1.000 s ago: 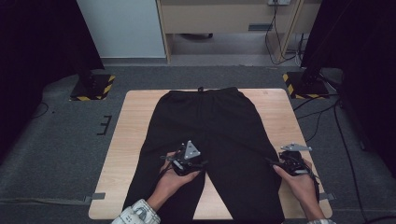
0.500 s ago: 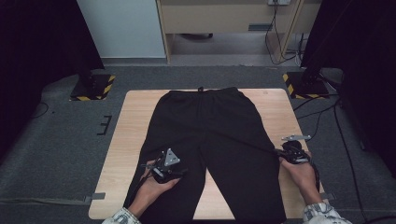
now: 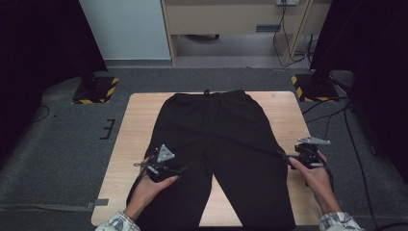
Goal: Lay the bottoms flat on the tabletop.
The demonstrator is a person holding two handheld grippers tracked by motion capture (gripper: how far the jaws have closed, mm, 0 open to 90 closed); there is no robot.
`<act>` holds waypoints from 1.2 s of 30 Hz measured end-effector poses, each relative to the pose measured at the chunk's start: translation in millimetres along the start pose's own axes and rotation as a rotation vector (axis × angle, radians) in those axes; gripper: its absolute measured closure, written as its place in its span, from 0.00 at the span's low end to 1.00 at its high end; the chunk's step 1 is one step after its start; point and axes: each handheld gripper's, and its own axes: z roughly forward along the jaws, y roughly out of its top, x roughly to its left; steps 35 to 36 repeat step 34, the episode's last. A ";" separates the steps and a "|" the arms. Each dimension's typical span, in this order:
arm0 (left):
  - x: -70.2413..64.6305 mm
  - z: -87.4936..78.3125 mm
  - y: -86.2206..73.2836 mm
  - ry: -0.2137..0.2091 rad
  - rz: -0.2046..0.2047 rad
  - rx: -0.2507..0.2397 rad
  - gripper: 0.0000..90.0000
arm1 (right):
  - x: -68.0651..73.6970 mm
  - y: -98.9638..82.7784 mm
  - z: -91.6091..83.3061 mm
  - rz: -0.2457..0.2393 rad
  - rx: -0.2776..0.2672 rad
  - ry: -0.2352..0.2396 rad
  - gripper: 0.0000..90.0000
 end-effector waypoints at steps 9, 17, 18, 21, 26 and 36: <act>81.7 -22.3 -27.7 0.144 -0.133 0.004 0.11 | -25.5 -4.1 2.7 0.040 0.011 -0.112 0.18; 130.9 -34.3 -62.1 0.279 -0.254 0.044 0.11 | -38.8 -14.3 5.4 0.053 0.031 -0.188 0.19; 133.6 -34.5 -65.0 0.288 -0.264 0.047 0.11 | -39.6 -15.7 6.4 0.055 0.038 -0.194 0.19; 139.0 -32.6 -72.4 0.290 -0.289 0.062 0.11 | -40.5 -19.6 7.5 0.028 0.035 -0.202 0.19; 138.7 -29.5 -77.0 0.297 -0.274 0.064 0.09 | -38.3 -22.6 6.6 0.003 0.033 -0.197 0.19; 137.2 -29.9 -77.4 0.291 -0.270 0.064 0.09 | -33.9 -29.6 -0.5 -0.005 0.032 -0.196 0.19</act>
